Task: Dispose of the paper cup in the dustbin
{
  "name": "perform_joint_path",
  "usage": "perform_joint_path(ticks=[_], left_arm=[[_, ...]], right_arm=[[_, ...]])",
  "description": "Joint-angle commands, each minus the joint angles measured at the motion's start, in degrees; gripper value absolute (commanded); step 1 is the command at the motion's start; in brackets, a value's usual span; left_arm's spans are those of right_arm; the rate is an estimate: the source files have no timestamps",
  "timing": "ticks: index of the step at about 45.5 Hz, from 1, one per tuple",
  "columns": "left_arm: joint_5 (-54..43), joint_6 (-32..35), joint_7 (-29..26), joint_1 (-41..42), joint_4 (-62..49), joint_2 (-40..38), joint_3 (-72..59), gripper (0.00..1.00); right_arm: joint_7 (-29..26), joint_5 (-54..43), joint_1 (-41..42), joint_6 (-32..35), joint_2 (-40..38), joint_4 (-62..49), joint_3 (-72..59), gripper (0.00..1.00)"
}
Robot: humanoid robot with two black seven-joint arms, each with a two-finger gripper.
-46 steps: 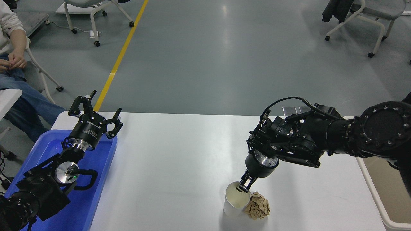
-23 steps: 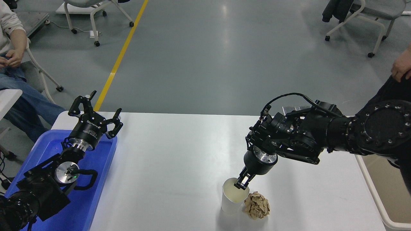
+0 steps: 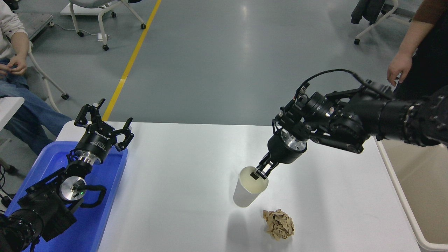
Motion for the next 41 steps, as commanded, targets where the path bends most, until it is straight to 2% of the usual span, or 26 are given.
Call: perform_joint_path(ticks=[1, 14, 25, 31, 41], left_arm=[[-0.07, 0.00, 0.00, 0.00, -0.01, 0.00, -0.02, 1.00], [0.02, 0.00, 0.00, 0.00, -0.01, 0.00, -0.02, 1.00], [-0.07, 0.00, 0.00, 0.00, -0.01, 0.00, -0.02, 1.00], [0.01, 0.00, 0.00, 0.00, -0.01, 0.00, -0.02, 1.00], [-0.07, 0.00, 0.00, 0.00, -0.01, 0.00, -0.02, 1.00]], right_arm=[[0.63, 9.00, 7.09, 1.50, -6.91, 3.06, 1.40, 0.00], [1.68, 10.15, 9.38, 3.26, -11.75, 2.97, 3.07, 0.00], [1.59, 10.50, 8.07, 3.44, -13.59, 0.08, 4.39, 0.00], [1.59, 15.86, 4.29, 3.53, -14.12, -8.17, 4.30, 0.00], [1.51, 21.93, -4.41, 3.62, -14.04, -28.74, 4.22, 0.00]])
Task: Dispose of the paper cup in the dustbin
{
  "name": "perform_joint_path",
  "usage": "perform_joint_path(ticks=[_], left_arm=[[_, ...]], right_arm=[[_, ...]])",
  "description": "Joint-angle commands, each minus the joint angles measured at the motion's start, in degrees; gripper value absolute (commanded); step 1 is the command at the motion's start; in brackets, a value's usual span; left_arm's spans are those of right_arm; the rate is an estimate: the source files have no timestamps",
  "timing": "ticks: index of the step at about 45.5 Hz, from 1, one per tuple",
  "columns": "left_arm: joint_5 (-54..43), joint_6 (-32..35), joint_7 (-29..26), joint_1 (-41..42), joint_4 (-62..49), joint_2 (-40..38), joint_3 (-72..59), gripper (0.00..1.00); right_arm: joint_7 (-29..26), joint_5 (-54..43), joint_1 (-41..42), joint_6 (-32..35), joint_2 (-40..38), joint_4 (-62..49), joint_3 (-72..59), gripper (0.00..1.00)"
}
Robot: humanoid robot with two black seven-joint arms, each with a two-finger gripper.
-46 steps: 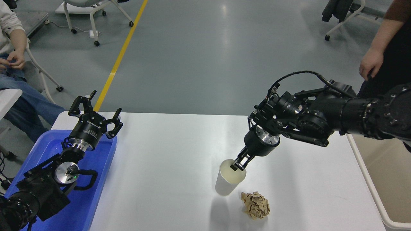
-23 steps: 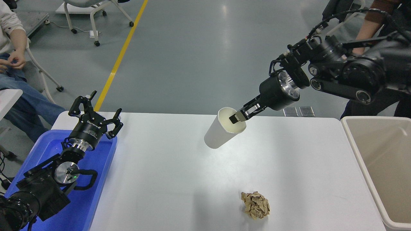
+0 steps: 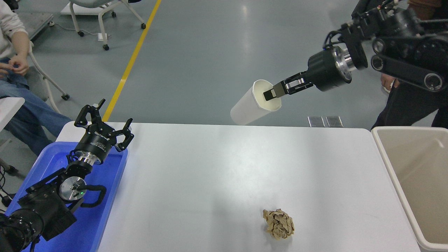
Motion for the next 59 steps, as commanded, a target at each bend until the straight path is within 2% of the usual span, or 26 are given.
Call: perform_joint_path(ticks=[1, 9, 15, 20, 24, 34, 38, 47, 59], left_arm=[[0.04, 0.00, 0.00, 0.00, 0.01, 0.00, 0.00, 1.00], [0.04, 0.00, 0.00, 0.00, 0.01, 0.00, 0.00, 1.00], [0.04, 0.00, 0.00, 0.00, 0.01, 0.00, 0.00, 1.00], [-0.04, 0.00, 0.00, 0.00, 0.01, 0.00, 0.00, 1.00], [-0.04, 0.00, 0.00, 0.00, 0.01, 0.00, 0.00, 1.00], [-0.04, 0.00, 0.00, 0.00, 0.01, 0.00, 0.00, 1.00], [-0.04, 0.00, 0.00, 0.00, 0.01, 0.00, 0.00, 1.00], [0.04, 0.00, 0.00, 0.00, 0.01, 0.00, 0.00, 1.00], [0.04, 0.00, 0.00, 0.00, 0.01, 0.00, 0.00, 1.00]], right_arm=[[0.00, 6.45, -8.67, 0.13, -0.65, -20.05, 0.12, 0.00], [-0.61, 14.18, -18.87, 0.13, -0.21, -39.21, 0.12, 0.00], [-1.93, 19.02, -24.49, 0.04, -0.56, -46.43, 0.12, 0.00], [-5.79, 20.52, -28.10, -0.48, -1.26, -50.74, 0.29, 0.00], [-11.14, 23.15, -31.09, -0.84, -1.62, -53.64, 0.82, 0.00], [-30.21, 28.25, -35.22, -4.97, -3.11, -55.32, 3.36, 0.00], [-35.14, 28.43, -36.54, -5.93, -3.64, -55.40, 6.09, 0.00], [-41.83, 28.34, -39.71, -9.27, -4.60, -56.37, 7.85, 0.00], [-44.47, 28.34, -44.62, -10.33, -5.05, -56.81, 7.85, 0.00]])
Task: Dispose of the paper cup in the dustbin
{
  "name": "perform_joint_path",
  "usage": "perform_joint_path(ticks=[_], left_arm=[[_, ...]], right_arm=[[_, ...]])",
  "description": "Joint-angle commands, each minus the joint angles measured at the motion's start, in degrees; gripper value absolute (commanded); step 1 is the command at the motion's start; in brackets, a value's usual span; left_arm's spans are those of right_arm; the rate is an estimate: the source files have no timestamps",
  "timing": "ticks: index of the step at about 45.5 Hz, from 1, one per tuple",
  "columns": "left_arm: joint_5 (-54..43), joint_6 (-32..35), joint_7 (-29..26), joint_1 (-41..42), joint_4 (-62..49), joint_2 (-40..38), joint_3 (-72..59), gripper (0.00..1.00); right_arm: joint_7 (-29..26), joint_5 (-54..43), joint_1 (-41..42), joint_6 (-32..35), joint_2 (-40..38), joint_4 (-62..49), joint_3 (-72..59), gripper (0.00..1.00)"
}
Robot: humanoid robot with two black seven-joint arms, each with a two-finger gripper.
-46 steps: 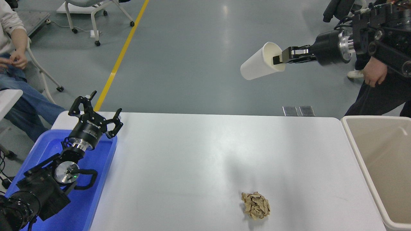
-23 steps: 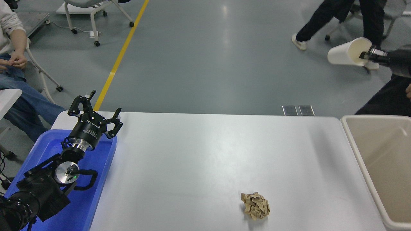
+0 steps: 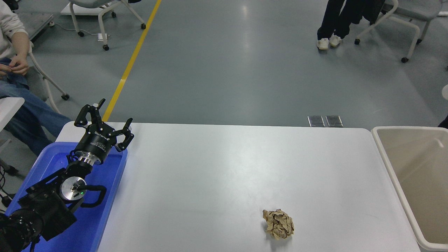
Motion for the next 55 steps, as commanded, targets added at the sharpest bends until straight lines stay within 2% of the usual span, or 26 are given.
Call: perform_joint_path(ticks=[1, 9, 21, 54, 55], left_arm=[[0.04, 0.00, 0.00, 0.00, 0.00, 0.00, 0.00, 1.00], [0.04, 0.00, 0.00, 0.00, 0.00, 0.00, 0.00, 1.00], [0.04, 0.00, 0.00, 0.00, 0.00, 0.00, 0.00, 1.00], [0.04, 0.00, 0.00, 0.00, 0.00, 0.00, 0.00, 1.00], [-0.05, 0.00, 0.00, 0.00, 0.00, 0.00, 0.00, 1.00]], right_arm=[[-4.69, 0.41, -5.03, -2.03, -0.28, -0.83, 0.74, 0.00], [-4.95, 0.85, -10.12, -5.80, 2.61, -0.57, 1.27, 0.00], [-4.86, 1.12, -17.77, -8.70, 7.54, -0.21, 9.18, 0.00], [-4.78, 1.21, -20.15, -11.25, 10.26, 0.05, 9.53, 0.00], [-4.78, 1.21, -20.15, -11.60, 10.18, 0.05, 9.53, 0.06]])
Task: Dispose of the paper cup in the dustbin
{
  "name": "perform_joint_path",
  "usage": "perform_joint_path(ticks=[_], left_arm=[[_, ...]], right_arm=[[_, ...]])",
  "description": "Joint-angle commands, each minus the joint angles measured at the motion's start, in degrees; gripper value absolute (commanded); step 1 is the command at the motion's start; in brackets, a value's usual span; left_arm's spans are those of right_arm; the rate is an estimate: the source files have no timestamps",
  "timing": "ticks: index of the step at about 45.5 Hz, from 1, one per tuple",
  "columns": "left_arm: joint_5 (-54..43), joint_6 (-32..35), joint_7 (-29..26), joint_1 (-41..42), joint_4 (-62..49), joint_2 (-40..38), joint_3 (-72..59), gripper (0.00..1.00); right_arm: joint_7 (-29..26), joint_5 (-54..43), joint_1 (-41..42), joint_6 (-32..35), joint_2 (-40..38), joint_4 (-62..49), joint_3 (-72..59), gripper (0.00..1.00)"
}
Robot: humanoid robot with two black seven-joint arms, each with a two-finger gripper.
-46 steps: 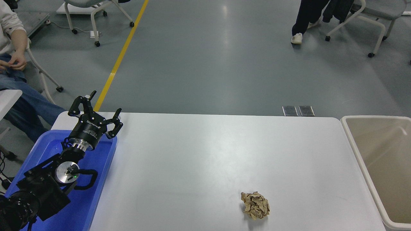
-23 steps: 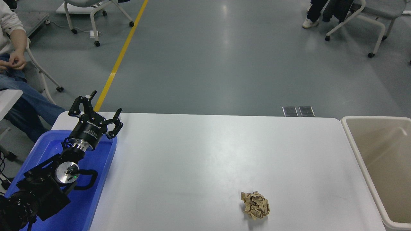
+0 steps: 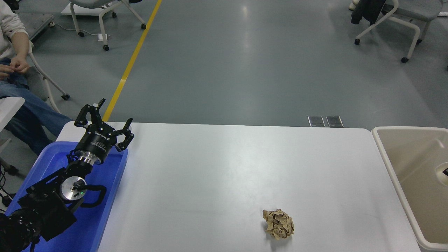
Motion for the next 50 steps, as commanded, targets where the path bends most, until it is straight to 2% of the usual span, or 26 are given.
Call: perform_joint_path(ticks=[1, 3, 5, 10, 16, 19, 32, 37, 50], left_arm=[[0.03, 0.00, 0.00, 0.00, 0.00, 0.00, 0.00, 1.00], [0.03, 0.00, 0.00, 0.00, 0.08, 0.00, 0.00, 1.00], [0.03, 0.00, 0.00, 0.00, 0.00, 0.00, 0.00, 1.00], [0.03, 0.00, 0.00, 0.00, 0.00, 0.00, 0.00, 1.00], [0.03, 0.00, 0.00, 0.00, 0.00, 0.00, 0.00, 1.00], [0.03, 0.00, 0.00, 0.00, 0.00, 0.00, 0.00, 1.00], [0.03, 0.00, 0.00, 0.00, 0.00, 0.00, 0.00, 1.00], [0.03, 0.00, 0.00, 0.00, 0.00, 0.00, 0.00, 1.00], [0.03, 0.00, 0.00, 0.00, 0.08, 0.00, 0.00, 1.00]], right_arm=[[0.02, 0.02, -0.29, -2.25, 0.33, 0.03, 0.20, 0.14], [0.02, 0.02, -0.21, -3.39, 0.33, 0.03, 0.20, 0.35], [0.02, 0.02, -0.12, -4.01, 0.33, 0.03, 0.20, 0.50], [0.10, 0.02, -0.12, -4.36, 0.33, 0.12, 0.20, 0.59], [0.28, 0.02, 0.15, -4.80, 0.41, 0.12, 0.20, 0.81], [0.37, 0.02, 0.50, -4.80, 0.50, 0.21, 0.20, 0.97], [0.28, 0.02, 8.40, -3.83, -0.11, 3.37, 0.37, 0.99], [0.28, 0.02, 13.59, -3.92, -3.80, 5.83, 1.95, 0.99], [0.63, 0.11, 20.27, -4.71, -5.39, 11.02, 27.68, 0.99]])
